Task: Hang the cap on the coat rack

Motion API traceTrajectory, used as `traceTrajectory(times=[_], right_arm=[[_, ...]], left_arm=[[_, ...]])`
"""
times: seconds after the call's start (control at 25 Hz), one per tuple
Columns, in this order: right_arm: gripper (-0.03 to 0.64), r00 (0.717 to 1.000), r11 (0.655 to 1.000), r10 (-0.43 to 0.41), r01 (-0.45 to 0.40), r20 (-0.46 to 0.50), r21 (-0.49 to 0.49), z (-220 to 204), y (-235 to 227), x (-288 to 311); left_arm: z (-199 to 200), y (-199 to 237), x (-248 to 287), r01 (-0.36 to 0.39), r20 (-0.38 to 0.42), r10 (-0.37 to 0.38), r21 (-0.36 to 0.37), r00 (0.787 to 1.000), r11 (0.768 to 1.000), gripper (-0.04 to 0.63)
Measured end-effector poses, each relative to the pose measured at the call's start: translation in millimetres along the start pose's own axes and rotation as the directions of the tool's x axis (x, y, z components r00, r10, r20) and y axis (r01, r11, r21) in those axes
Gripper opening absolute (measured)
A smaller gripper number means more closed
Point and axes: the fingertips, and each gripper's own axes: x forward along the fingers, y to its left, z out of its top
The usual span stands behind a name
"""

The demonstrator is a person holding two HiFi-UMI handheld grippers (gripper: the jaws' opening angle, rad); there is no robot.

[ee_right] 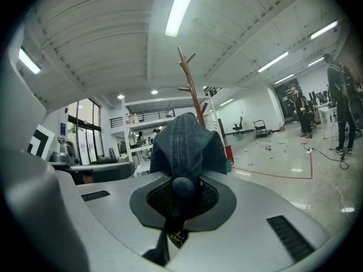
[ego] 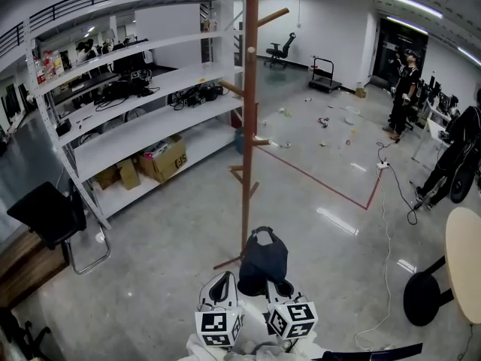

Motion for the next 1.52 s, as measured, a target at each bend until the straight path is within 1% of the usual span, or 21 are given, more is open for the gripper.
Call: traceTrajectory(times=[0.48, 0.92, 1.52], right_arm=[[0.02, 0.999, 1.0, 0.02, -0.02, -0.025, -0.006, -1.7, -0.3, 33.5], [0.02, 1.0, 1.0, 0.003, -0.003, -0.011, -0.016, 13.1, -8.5, 81.1], [0.02, 0.999, 0.999, -0.033, 0.033, 0.013, -0.015, 30.4, -3.8, 154.0]], left_arm=[[1.8, 20.9, 25.9, -0.016, -0.004, 0.016, -0.007, 1.0, 1.0, -0.009], [16.1, 41.1, 73.9, 0.015, 0.006, -0.015, 0.0, 1.0, 1.0, -0.009], [38.0, 90.0, 132.4, 0.061, 0.011, -0.062, 0.01, 0.998, 0.998, -0.009]])
